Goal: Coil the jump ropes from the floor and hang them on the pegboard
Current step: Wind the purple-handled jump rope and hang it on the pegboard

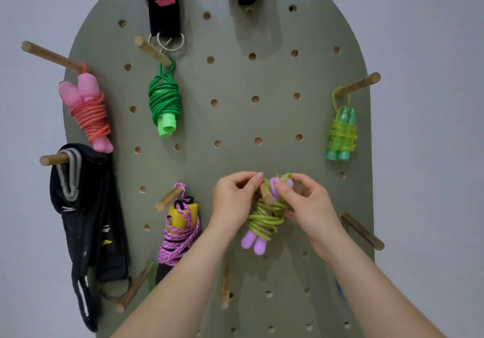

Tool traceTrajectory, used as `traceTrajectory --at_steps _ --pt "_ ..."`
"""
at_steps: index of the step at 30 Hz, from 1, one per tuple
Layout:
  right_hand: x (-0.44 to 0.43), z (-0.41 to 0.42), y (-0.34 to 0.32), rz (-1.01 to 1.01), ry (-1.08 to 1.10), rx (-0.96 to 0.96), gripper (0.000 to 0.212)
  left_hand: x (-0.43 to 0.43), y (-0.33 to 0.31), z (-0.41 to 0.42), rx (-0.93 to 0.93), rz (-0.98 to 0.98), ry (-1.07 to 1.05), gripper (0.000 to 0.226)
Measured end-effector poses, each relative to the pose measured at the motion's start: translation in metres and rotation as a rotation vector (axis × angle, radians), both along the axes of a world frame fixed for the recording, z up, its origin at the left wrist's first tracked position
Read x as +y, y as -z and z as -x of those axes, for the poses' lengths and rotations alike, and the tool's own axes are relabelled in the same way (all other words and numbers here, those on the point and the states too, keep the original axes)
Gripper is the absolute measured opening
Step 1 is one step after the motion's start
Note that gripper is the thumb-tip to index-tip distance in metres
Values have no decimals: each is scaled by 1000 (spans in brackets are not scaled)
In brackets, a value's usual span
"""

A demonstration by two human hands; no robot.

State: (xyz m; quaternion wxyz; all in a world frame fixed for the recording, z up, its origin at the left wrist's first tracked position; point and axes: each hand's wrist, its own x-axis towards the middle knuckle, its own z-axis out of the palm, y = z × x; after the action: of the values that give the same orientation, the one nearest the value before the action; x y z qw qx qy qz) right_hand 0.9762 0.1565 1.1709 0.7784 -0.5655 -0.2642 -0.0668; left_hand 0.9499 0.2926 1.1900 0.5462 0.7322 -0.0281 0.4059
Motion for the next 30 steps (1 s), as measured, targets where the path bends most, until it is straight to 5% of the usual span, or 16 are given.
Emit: traceTrajectory --at_steps 7,11,15,20,23,26,30 --pt "13 -12 14 142 422 -316 22 5 -7 -14 -56 -229 -176 9" --pt "15 -9 8 -9 251 -103 26 7 9 -2 -26 -217 -155 23" --pt "11 -7 4 -44 6 9 22 10 27 25 84 -261 210 50" --pt "2 -12 13 103 -26 -176 18 14 34 19 145 -595 -110 91" --pt "-3 -16 10 276 35 -367 16 1 42 17 111 -738 -361 96" --pt "-4 -19 5 407 87 -448 16 -5 46 13 117 -673 -364 92" --pt "-3 -8 9 341 41 -307 20 -6 44 17 171 -359 -69 96"
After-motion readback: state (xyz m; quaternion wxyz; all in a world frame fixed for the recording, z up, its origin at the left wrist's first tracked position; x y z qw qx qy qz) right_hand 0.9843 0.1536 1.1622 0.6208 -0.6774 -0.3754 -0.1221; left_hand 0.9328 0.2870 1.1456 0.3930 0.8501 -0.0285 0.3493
